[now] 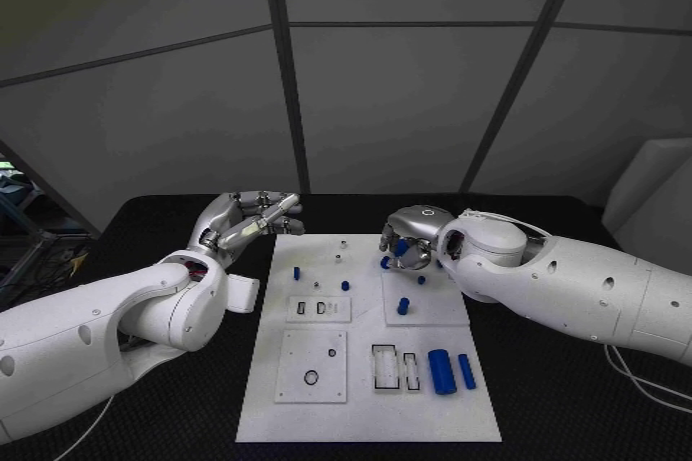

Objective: Assemble the parts on the task board

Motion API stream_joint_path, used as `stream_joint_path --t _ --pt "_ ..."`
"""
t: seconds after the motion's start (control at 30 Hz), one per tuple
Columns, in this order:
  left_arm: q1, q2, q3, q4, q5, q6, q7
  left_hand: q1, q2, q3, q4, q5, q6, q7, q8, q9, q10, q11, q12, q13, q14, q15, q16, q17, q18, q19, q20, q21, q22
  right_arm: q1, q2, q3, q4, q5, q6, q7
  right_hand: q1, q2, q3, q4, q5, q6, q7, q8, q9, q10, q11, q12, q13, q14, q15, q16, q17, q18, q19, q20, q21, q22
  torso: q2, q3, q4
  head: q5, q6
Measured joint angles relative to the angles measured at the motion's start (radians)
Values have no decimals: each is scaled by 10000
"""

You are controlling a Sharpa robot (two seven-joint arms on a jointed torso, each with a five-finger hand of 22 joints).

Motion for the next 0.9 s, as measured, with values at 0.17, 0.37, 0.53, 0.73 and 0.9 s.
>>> stream_joint_path --t 0.17,0.37,0.53,0.73,0.9 --pt "0 -4 0 -1 0 4 -10 0 0 -28 -28 0 -39 39 -48 0 -37 36 -52 0 -37 37 -42 21 0 0 0 41 11 0 113 0 -98 -58 160 -63 8 -8 39 39 0 0 0 0 0 1 -1 0 21 0 0 373 413 2 87 8 274 343 31 6 0 2 -5" --pt "1 -18 0 9 0 7 -23 0 0 -56 -56 0 -39 38 -86 1 -37 37 -53 0 -37 37 -81 37 0 0 0 41 11 0 215 -2 -242 -101 332 -97 8 -8 80 80 0 0 1 0 0 6 -5 67 36 0 0 666 730 -155 173 -3 456 616 56 12 0 0 -6" --pt "2 -27 1 22 0 15 -35 0 0 -56 -56 0 -38 38 -86 1 -37 36 -53 1 -37 37 -81 37 0 0 0 40 10 0 286 -3 -366 -112 447 -101 63 47 151 151 0 1 1 0 -1 78 -76 67 48 -1 0 950 1051 -155 315 -2 686 898 81 14 0 22 -16" --pt "2 -40 2 31 0 29 -48 0 0 -56 -56 0 -38 38 -86 1 -37 37 -53 1 -37 37 -81 36 0 -1 0 78 19 0 351 -3 -447 -119 571 -102 128 112 328 168 0 1 2 0 14 229 -114 118 70 -1 0 1215 1349 -154 389 -7 887 1179 107 24 -1 51 -35" --pt "3 -45 2 34 0 37 -55 0 0 -56 -56 0 -38 38 -85 2 -37 36 -53 1 -37 37 -121 45 0 -1 0 78 19 1 387 -4 -486 -119 616 -88 197 181 467 189 0 146 -25 0 30 423 -121 184 80 -1 0 1460 1604 -152 457 -6 1070 1422 122 26 -12 55 -57"
